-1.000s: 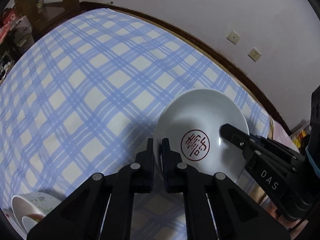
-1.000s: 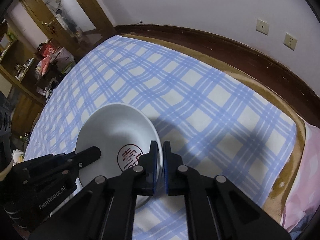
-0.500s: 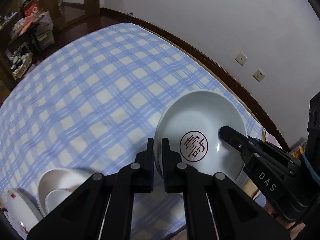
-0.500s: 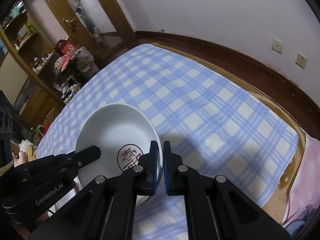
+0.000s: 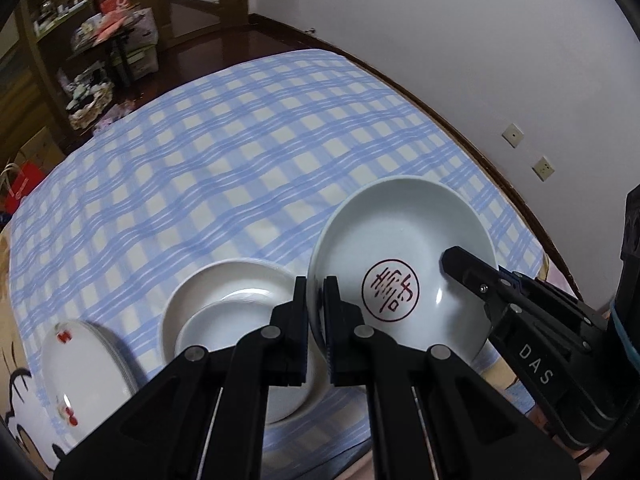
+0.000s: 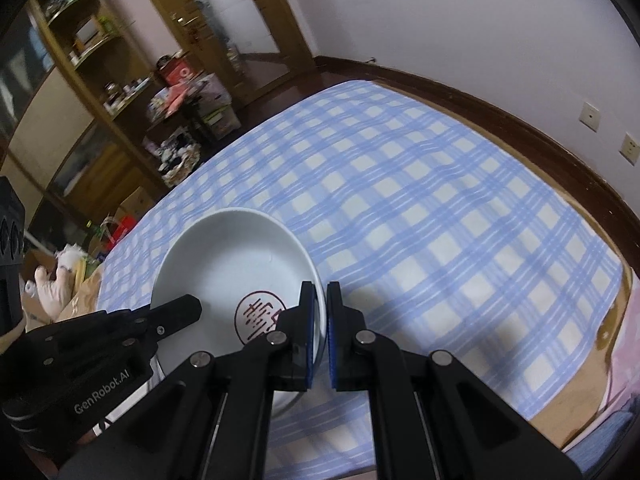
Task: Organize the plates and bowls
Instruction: 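Lift the small bowl with both tools and carry it to the nested bowls, then lower the small bowl into the red-banded bowl with both tools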
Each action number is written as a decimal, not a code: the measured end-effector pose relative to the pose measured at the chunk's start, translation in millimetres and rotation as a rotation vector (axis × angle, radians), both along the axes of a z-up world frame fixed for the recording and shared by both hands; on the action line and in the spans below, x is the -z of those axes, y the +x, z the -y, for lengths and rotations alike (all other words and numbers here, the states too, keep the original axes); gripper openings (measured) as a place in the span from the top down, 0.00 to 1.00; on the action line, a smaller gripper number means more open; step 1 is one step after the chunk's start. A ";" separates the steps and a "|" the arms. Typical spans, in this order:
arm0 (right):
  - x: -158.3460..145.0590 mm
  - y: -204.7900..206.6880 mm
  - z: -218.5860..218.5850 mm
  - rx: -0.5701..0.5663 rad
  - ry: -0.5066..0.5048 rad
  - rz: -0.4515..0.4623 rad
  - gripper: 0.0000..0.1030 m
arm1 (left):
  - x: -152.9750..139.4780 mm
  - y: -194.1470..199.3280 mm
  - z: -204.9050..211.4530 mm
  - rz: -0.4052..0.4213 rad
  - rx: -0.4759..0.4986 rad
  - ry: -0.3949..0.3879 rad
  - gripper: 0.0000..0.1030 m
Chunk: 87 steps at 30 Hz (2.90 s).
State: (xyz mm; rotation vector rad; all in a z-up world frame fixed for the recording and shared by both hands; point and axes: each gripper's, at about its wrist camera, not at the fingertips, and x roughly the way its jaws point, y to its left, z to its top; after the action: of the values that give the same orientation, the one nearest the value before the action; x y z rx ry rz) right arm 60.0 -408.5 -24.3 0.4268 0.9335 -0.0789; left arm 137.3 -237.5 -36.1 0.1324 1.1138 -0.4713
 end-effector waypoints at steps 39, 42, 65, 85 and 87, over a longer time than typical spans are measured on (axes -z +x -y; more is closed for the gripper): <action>39.1 6.6 -83.0 -0.097 0.021 -0.085 0.93 | 42.7 -2.9 -86.5 -0.064 -0.106 0.007 0.93; 46.9 8.0 -86.0 -0.098 0.018 -0.099 0.93 | 51.3 -3.4 -86.7 -0.065 -0.101 0.028 0.93; 62.9 26.4 -96.3 -0.135 -0.058 -0.105 0.93 | 75.4 7.9 -89.0 -0.083 -0.096 0.038 0.91; 66.5 26.8 -98.2 -0.174 -0.077 -0.136 0.93 | 75.5 6.8 -91.1 -0.172 -0.075 0.012 0.85; 67.9 25.4 -96.4 -0.169 -0.068 -0.139 0.93 | 75.3 6.6 -91.5 -0.191 -0.072 0.009 0.85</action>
State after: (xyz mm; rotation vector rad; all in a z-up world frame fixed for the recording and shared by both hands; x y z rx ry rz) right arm 85.5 -312.1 -92.2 0.2806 1.0977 0.0142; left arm 143.9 -146.0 -111.4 0.0562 1.3032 -0.4206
